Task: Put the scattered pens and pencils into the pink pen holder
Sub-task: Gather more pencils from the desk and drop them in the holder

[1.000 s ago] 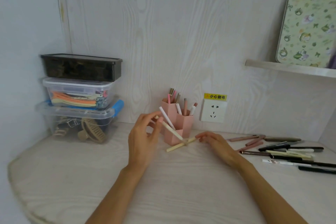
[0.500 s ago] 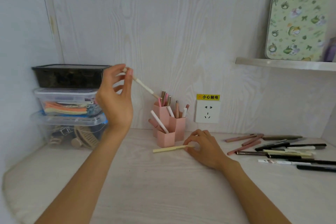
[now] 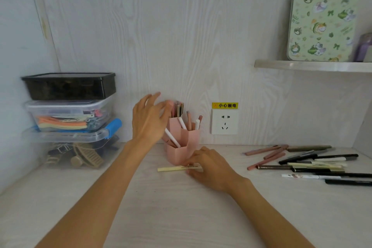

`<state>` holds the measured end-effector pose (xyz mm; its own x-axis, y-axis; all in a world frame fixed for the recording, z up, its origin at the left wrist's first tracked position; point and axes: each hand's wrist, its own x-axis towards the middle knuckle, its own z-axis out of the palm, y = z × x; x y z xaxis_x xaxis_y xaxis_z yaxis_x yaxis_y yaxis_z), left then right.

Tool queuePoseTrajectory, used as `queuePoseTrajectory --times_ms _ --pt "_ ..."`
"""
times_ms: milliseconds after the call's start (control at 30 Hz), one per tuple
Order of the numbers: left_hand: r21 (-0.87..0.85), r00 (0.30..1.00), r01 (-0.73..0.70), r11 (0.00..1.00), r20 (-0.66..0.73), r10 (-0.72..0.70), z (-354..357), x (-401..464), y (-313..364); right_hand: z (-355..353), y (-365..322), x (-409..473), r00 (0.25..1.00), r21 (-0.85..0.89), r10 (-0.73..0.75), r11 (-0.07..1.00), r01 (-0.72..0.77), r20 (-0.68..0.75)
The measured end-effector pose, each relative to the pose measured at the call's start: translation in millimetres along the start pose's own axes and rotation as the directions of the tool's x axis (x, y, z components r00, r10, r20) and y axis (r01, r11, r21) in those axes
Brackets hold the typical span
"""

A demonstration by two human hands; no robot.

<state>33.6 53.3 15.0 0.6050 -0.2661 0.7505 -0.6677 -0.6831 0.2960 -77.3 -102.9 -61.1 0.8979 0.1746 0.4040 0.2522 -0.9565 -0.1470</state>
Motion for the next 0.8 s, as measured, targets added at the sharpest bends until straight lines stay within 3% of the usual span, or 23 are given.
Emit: queuePoseTrajectory --times_ms 67,167,233,333,400,467,533,600,800 --pt "-0.106 0.991 0.070 0.992 -0.105 -0.082 -6 -8 10 1 -5 2 1.000 0.016 -0.002 1.000 0.002 0.016" --pt "-0.377 0.912 0.110 0.920 -0.329 -0.244 -9 -44 21 -5 -3 -1 0.999 0.023 0.030 0.999 -0.031 0.043" --pt "-0.430 0.884 0.115 0.896 -0.366 -0.289 -2 -70 18 -17 7 -7 0.994 0.052 0.110 0.992 -0.111 0.020" --pt "-0.400 0.911 0.236 0.886 -0.225 -0.344 10 -91 8 -40 20 -12 0.934 0.359 0.315 0.902 -0.239 -0.169" --pt "-0.378 0.911 0.364 0.851 -0.046 -0.410 20 -95 5 -51 18 -9 0.850 0.631 0.450 0.751 -0.194 -0.273" --pt "-0.360 0.890 0.455 0.814 0.168 -0.423 27 -97 5 -57 11 0 0.797 0.781 0.515 0.619 -0.090 -0.316" --pt "-0.369 0.877 0.474 0.800 0.283 -0.389 33 -97 3 -59 3 11 0.781 0.792 0.501 0.611 -0.014 -0.373" --pt "-0.382 0.881 0.464 0.799 0.293 -0.371 36 -98 -1 -62 -2 25 0.773 0.734 0.458 0.679 0.016 -0.440" --pt "-0.422 0.880 0.470 0.776 0.297 -0.371 35 -98 -4 -62 -9 62 0.777 0.404 0.319 0.910 -0.092 -0.543"
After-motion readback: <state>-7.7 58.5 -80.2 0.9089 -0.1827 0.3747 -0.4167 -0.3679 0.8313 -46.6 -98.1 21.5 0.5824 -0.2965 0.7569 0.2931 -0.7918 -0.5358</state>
